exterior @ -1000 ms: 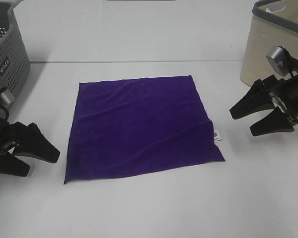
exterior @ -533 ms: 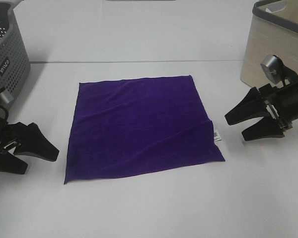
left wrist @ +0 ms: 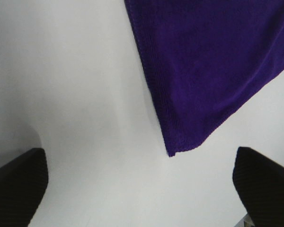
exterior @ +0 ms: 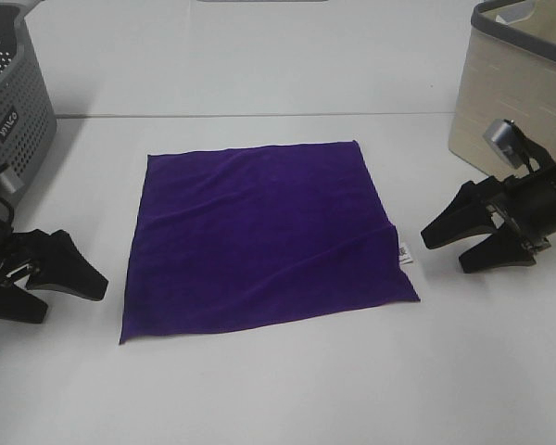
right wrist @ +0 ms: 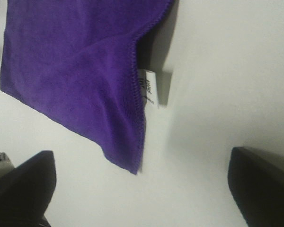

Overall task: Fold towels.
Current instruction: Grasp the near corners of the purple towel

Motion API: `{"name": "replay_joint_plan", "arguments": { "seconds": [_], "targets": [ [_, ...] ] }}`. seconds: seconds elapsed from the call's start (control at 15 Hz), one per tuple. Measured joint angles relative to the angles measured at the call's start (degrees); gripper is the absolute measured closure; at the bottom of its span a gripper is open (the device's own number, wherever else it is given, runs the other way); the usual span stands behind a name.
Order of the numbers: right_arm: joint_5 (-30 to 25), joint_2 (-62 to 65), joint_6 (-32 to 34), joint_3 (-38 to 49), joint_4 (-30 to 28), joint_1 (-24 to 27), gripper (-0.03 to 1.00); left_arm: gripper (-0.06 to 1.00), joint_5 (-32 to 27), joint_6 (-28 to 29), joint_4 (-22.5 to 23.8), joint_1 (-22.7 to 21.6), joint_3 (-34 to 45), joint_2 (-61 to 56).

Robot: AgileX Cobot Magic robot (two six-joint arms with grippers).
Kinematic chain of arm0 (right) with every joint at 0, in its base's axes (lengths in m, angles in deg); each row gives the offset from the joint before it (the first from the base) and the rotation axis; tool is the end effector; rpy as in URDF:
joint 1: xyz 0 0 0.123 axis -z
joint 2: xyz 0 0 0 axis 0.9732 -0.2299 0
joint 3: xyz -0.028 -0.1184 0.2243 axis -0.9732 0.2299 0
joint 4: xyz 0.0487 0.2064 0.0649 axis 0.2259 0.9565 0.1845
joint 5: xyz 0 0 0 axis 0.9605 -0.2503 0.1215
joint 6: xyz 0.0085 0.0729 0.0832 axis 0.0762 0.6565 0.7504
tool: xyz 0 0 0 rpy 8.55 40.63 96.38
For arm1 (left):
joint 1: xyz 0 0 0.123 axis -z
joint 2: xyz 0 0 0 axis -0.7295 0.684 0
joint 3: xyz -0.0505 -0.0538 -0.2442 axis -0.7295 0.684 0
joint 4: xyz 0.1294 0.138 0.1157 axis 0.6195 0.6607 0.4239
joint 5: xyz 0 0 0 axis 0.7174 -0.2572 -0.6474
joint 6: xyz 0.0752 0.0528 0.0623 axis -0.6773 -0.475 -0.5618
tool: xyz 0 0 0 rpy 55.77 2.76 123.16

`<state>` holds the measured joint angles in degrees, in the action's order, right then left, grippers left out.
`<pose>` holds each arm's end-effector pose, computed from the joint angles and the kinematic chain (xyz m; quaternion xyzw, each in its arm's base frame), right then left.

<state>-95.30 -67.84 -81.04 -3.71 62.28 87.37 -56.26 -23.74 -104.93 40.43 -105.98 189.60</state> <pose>0.3149 0.0185 0.0775 -0.0804 0.9248 0.3654 0.0689 0.2650 -0.0352 0.0866 0.0282 0.9505 -0.2961 0.0899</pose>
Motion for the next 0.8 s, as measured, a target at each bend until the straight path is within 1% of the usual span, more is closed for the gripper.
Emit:
{"name": "replay_joint_plan", "arguments": {
  "seconds": [0.07,0.2,0.33,0.53,0.67,0.8],
  "targets": [
    [-0.7,-1.4,0.3,-0.2,1.3,0.1,0.01,-0.04,1.1,0.6,0.0,0.0,0.0,0.1],
    [-2.2,-2.7,0.4,-0.6,2.4,0.1,0.01,-0.02,0.9,1.0,-0.4,-0.1,-0.1,1.1],
    [-3.6,-3.6,0.5,-0.7,3.4,0.1,0.01,-0.01,-1.7,1.5,-2.1,-0.2,-0.6,3.0],
    [-4.0,-4.0,0.6,-0.7,3.7,0.1,0.02,0.0,-4.4,1.7,-3.9,-0.2,-0.8,4.6],
    [-4.0,-4.0,2.2,-0.7,3.7,0.1,0.02,0.02,-4.5,1.7,-4.0,0.1,-0.8,4.8],
    [-3.8,-4.0,4.9,-0.7,3.5,0.1,0.03,0.04,-4.0,2.1,-4.0,1.4,-0.8,4.8]
  ]
}}
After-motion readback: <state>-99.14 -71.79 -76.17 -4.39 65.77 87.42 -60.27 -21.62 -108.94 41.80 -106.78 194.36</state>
